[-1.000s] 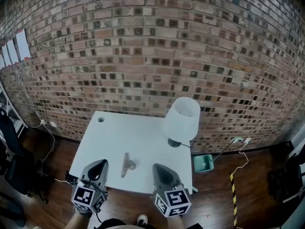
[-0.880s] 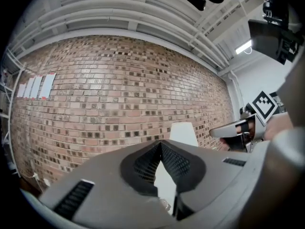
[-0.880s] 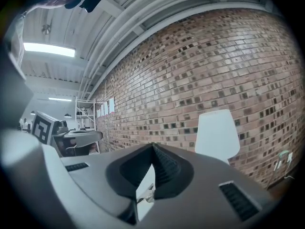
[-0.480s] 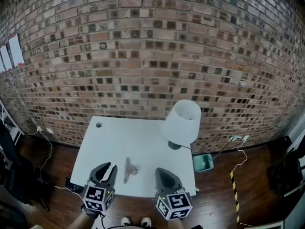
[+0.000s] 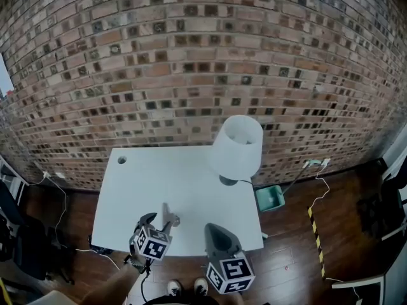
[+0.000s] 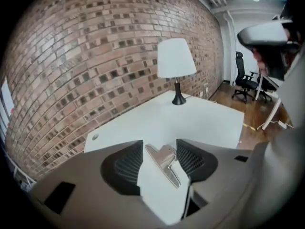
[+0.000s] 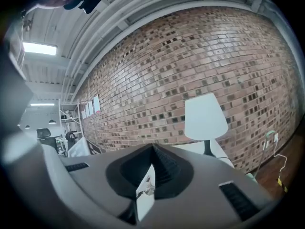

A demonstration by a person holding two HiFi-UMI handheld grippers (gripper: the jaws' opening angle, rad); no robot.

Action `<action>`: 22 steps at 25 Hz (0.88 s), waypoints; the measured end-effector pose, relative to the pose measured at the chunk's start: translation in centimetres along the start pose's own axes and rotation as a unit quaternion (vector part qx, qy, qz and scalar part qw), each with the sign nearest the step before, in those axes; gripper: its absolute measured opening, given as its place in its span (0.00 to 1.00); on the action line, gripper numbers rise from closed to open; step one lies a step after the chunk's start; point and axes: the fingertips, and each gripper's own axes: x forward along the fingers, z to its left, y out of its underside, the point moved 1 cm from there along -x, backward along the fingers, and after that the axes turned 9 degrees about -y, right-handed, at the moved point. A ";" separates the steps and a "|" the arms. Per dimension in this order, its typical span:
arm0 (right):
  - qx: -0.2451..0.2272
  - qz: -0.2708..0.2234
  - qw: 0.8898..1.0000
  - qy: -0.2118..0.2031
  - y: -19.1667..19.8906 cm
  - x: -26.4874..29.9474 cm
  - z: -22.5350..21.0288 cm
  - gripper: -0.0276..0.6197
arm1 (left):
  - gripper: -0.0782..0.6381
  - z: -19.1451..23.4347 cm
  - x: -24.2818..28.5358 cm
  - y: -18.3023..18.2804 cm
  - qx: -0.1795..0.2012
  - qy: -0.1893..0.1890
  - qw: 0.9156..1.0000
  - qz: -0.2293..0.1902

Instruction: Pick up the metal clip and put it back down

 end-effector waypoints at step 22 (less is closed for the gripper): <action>0.049 0.040 0.998 0.032 5.4 -1.1 -5.1 0.02 | 0.42 -4.6 12.1 6.6 0.215 -0.119 0.967 0.073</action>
